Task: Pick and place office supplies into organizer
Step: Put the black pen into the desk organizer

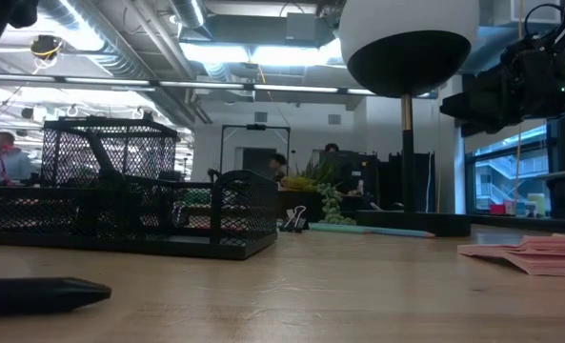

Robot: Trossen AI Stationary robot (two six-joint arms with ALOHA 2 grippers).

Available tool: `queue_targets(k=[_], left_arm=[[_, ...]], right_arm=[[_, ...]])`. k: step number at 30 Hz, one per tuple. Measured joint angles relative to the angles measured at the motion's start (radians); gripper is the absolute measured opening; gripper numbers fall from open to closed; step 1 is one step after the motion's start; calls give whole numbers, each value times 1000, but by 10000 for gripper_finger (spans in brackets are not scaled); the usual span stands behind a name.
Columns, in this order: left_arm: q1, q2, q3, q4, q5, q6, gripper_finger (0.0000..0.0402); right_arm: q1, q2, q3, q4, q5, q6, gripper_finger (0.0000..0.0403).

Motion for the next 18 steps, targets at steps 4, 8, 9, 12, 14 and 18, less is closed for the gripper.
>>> queue_targets(k=[4,8,9,12,14,18], left_arm=[[0,0,0,0,-2,35,42],[0,-18,-1,0,-6,56,42],[-1,-25,-2,0,-11,55,41],[-3,-52,-8,-17,-40,49,37],[-3,-80,-3,-20,-62,46,36],[-1,-104,-4,-69,-102,38,32]], right_arm=[[0,0,0,0,0,0,145],[0,0,0,0,0,0,145],[0,0,0,0,0,0,145],[0,0,0,0,0,0,145],[0,0,0,1,0,-1,145],[0,0,0,1,0,-1,145]])
